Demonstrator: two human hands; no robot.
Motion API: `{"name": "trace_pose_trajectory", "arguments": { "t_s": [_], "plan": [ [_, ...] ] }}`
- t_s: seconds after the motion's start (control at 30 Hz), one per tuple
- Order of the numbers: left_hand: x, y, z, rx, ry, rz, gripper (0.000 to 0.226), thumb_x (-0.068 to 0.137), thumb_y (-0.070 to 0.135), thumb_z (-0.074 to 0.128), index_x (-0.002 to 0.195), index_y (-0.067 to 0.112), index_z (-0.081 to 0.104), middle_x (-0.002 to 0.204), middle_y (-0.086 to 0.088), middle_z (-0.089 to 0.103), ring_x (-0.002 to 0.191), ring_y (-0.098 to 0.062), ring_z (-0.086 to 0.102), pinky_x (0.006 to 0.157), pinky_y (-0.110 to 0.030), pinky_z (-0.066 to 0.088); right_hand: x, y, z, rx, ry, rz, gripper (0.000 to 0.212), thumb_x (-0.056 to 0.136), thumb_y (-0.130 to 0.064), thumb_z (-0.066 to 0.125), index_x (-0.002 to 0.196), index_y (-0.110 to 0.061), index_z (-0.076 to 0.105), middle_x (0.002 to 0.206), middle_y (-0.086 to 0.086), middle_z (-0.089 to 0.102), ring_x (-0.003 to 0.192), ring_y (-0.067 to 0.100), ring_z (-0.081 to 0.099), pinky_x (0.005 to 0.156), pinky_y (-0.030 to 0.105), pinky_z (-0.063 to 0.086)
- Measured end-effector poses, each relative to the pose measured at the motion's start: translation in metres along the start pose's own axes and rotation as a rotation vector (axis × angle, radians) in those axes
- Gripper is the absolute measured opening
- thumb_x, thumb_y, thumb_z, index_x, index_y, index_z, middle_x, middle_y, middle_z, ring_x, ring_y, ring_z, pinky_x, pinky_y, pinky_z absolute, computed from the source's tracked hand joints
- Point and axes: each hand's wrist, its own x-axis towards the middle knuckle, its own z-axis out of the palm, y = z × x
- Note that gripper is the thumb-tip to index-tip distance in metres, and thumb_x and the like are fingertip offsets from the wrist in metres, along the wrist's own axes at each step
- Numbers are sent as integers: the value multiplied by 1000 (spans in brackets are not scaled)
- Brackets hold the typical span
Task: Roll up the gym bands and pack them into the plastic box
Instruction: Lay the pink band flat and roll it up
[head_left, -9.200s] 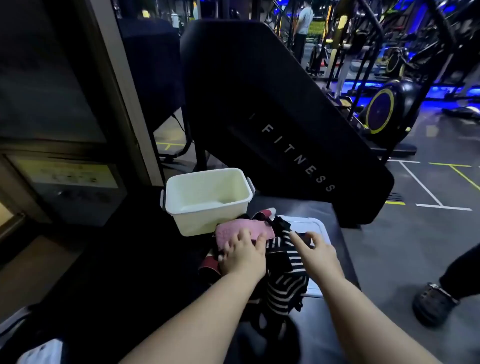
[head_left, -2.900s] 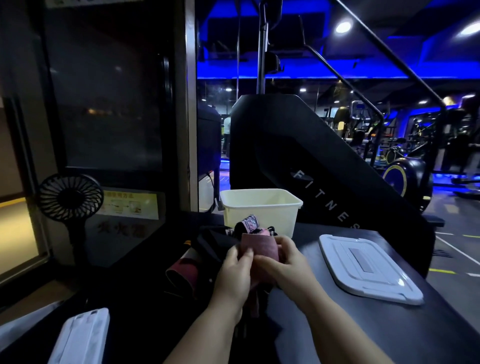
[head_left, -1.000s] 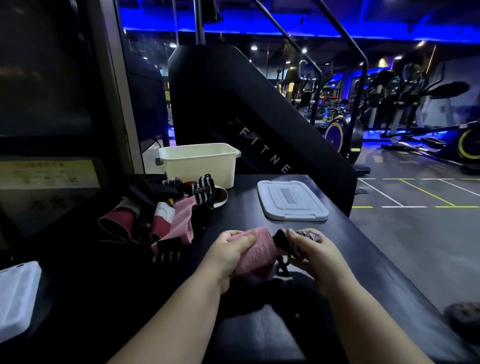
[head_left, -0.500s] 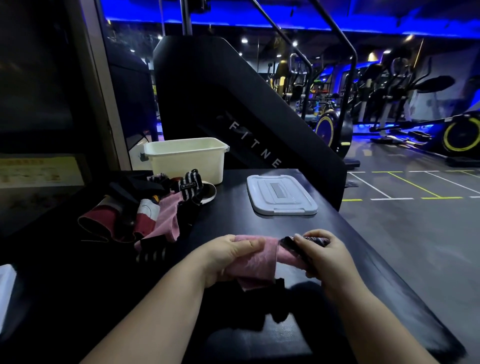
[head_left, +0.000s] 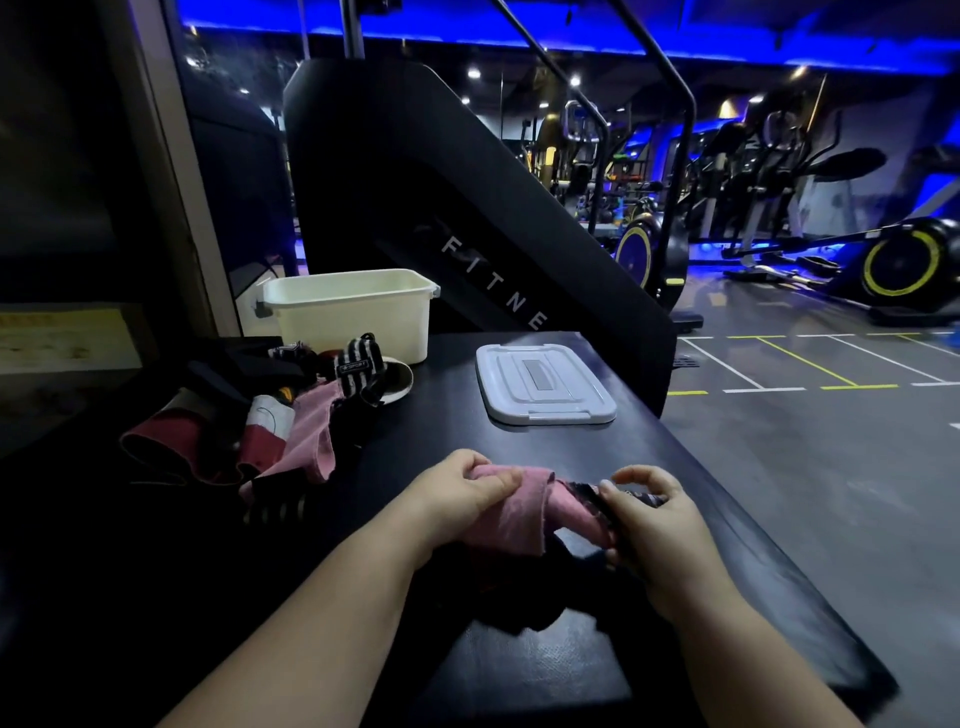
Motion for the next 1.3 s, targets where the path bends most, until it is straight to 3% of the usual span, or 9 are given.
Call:
{"name": "trace_pose_trajectory", "arguments": {
  "t_s": [0.23, 0.43, 0.53, 0.73, 0.83, 0.93, 1.07, 1.2, 1.3],
  "plan": [
    [-2, 3, 14, -14, 23, 121, 19, 91, 30, 65, 108, 34, 61, 110, 4, 62, 99, -10, 60, 94, -28, 48, -6, -6, -7, 48, -104, 130, 9, 93, -8, 61, 99, -10, 69, 80, 10, 63, 51, 11, 57, 43, 24, 48],
    [-2, 20, 21, -145, 69, 151, 20, 90, 8, 56, 94, 25, 66, 94, 2, 65, 79, -9, 56, 71, -20, 46, -16, -21, -11, 173, -270, 206, 42, 50, -4, 88, 80, -7, 60, 66, 15, 60, 58, 22, 55, 51, 26, 49],
    [1, 32, 12, -128, 132, 152, 23, 85, 4, 53, 82, 22, 67, 78, 3, 62, 68, -12, 50, 61, -23, 40, -15, -24, -15, 180, -198, 185, 39, 59, 13, 81, 81, -6, 55, 64, 15, 62, 54, 23, 61, 47, 24, 53],
    [2, 37, 6, 313, 116, 71, 9, 74, 41, 66, 68, 34, 65, 62, 13, 65, 68, -12, 61, 66, -26, 49, -8, -12, -31, -116, -58, 83, 35, 56, 3, 89, 77, -6, 62, 61, 11, 65, 53, 22, 60, 50, 32, 54],
    [-3, 28, 17, 612, 52, 67, 30, 70, 60, 68, 72, 31, 62, 80, 13, 64, 79, -10, 62, 69, -24, 46, -5, -9, -39, -571, 18, -47, 37, 43, -26, 95, 69, -19, 69, 61, -4, 70, 59, 13, 64, 64, 32, 55],
    [-10, 26, 24, 740, 60, 142, 27, 75, 58, 67, 88, 35, 63, 104, 12, 55, 103, -14, 58, 87, -29, 46, -5, -9, -45, -772, 18, -112, 38, 38, -47, 90, 66, -31, 69, 70, -11, 69, 65, 0, 63, 60, 20, 46],
    [-14, 28, 27, 865, -13, 201, 41, 86, 51, 60, 126, 40, 56, 127, 8, 51, 124, -19, 46, 104, -33, 39, -3, -12, -56, -833, -10, -93, 39, 44, -47, 91, 72, -32, 68, 75, -16, 69, 67, -5, 63, 62, 18, 45],
    [-16, 33, 39, 1106, -6, 256, 36, 92, 52, 51, 122, 36, 61, 129, 4, 48, 122, -24, 41, 101, -40, 35, -1, -14, -63, -893, 12, -100, 30, 56, -51, 85, 70, -30, 69, 68, -16, 68, 68, -3, 62, 61, 20, 44],
    [-17, 32, 51, 1180, -9, 253, 56, 84, 75, 44, 114, 32, 62, 121, 4, 46, 117, -23, 39, 99, -44, 34, 0, -14, -65, -937, 32, -101, 28, 63, -54, 80, 64, -28, 70, 59, -16, 67, 63, -3, 61, 57, 21, 42]
  ]
}}
